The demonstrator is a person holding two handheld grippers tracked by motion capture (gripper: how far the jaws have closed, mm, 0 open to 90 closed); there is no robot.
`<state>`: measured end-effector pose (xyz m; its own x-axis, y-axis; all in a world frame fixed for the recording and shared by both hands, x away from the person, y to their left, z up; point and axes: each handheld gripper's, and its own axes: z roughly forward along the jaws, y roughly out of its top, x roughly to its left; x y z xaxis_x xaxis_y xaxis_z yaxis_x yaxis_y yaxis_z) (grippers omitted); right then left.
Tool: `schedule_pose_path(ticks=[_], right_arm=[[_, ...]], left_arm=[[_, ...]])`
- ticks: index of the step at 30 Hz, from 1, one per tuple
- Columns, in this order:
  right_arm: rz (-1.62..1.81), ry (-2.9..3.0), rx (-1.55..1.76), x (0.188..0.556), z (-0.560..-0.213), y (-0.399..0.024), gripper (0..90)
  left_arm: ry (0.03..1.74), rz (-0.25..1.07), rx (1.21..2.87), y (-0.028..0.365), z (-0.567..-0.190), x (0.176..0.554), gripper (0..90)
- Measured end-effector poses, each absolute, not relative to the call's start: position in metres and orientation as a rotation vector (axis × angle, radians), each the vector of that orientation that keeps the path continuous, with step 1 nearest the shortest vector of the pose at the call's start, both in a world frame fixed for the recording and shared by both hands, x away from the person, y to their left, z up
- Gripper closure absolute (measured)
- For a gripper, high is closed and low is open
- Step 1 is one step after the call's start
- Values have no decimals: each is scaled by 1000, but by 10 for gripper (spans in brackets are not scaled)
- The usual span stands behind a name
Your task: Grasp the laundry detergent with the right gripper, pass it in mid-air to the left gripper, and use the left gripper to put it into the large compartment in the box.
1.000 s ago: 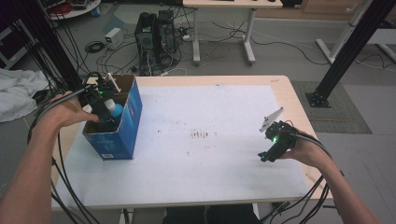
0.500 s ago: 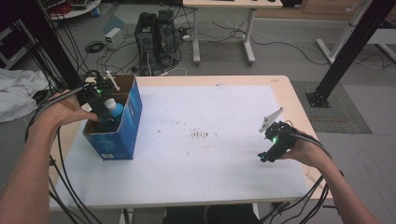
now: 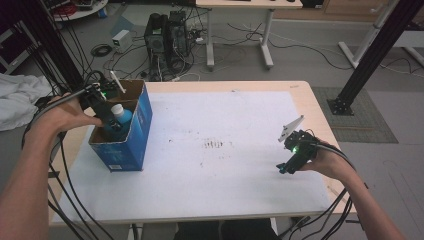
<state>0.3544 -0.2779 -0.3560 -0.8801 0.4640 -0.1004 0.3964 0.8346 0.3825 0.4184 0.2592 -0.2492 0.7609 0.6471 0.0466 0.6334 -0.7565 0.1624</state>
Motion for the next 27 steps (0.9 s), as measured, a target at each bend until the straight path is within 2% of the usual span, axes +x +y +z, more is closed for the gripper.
schedule_pose_path(ticks=[2,7,14,19,20,27], right_arm=[[528,2823,675,354,-356,-278,121],[533,2823,656,354,-356,-278,121],[531,2817,674,354,-355,-280,121],[517,2826,686,353,-354,-278,121],[518,2833,676,354,-355,-278,121],[503,2829,680,355,-350,-274,121]], left_arm=[[1055,172,2807,259,-248,418,227],[1059,196,2800,260,-242,419,227],[1016,274,2754,248,-215,413,205],[902,330,2773,221,-198,407,200],[862,331,2794,214,-196,407,169],[648,327,2850,154,-190,398,167]])
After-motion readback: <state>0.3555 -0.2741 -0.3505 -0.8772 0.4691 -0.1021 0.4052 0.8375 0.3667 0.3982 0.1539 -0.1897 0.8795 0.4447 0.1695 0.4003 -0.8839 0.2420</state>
